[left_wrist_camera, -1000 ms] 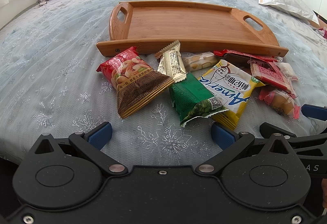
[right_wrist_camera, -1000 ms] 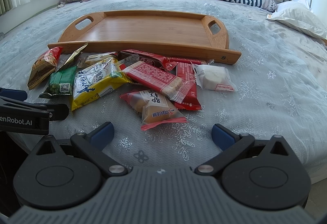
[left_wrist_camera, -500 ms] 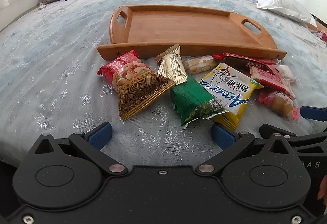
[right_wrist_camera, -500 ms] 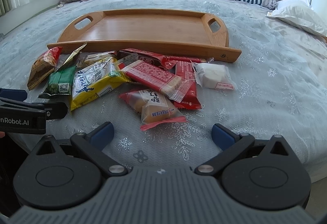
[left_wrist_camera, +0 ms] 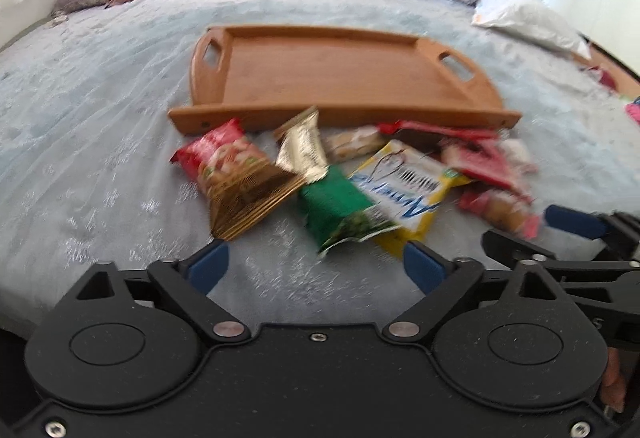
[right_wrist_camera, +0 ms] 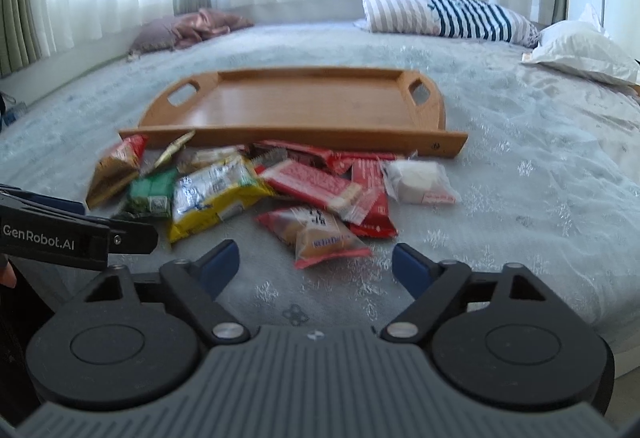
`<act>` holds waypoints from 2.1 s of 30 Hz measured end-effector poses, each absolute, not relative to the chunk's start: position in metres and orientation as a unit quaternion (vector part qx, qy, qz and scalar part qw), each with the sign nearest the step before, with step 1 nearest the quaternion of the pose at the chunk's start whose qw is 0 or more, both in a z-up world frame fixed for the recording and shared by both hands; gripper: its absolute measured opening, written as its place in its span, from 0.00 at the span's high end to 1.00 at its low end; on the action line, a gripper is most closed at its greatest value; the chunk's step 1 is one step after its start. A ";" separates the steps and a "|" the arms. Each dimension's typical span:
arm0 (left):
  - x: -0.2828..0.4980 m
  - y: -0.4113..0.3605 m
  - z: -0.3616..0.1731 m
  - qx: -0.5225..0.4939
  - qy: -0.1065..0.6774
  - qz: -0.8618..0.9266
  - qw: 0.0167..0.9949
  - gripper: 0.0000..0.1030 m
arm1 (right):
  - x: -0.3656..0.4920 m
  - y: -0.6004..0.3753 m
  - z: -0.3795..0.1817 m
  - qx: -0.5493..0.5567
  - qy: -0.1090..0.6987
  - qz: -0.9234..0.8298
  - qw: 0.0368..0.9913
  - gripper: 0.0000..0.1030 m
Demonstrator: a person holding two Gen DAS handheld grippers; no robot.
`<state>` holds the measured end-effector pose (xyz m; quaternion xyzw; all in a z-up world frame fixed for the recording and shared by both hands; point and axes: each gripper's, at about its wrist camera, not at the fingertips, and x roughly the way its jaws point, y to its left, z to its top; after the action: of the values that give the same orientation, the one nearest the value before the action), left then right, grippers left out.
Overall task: Organize snacks
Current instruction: 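Grasp the green packet with the left tool while the right tool grasps the red-and-white packet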
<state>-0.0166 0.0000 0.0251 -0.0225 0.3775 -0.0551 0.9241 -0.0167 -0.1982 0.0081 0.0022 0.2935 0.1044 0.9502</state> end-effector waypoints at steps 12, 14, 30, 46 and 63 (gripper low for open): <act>-0.001 -0.002 0.035 -0.065 0.370 -0.067 0.924 0.57 | -0.015 -0.201 0.014 0.002 0.290 0.111 0.951 0.55; 0.001 -0.003 0.034 -0.066 0.369 -0.061 0.925 0.57 | -0.017 -0.199 0.015 -0.004 0.290 0.122 0.949 0.55; 0.009 -0.007 0.023 -0.068 0.371 -0.048 0.925 0.59 | -0.010 -0.186 0.010 -0.023 0.276 0.129 0.952 0.36; -0.006 -0.011 0.036 -0.057 0.362 -0.070 0.928 0.70 | -0.021 -0.177 0.014 -0.030 0.281 0.130 0.950 0.59; -0.008 -0.009 0.041 -0.056 0.358 -0.075 0.929 0.70 | -0.021 -0.171 0.015 -0.052 0.273 0.138 0.951 0.53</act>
<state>-0.0080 -0.0094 0.0413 -0.0563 0.3584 -0.0755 0.9288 -0.0215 -0.1710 0.0150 -0.0520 0.2725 0.1382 0.9508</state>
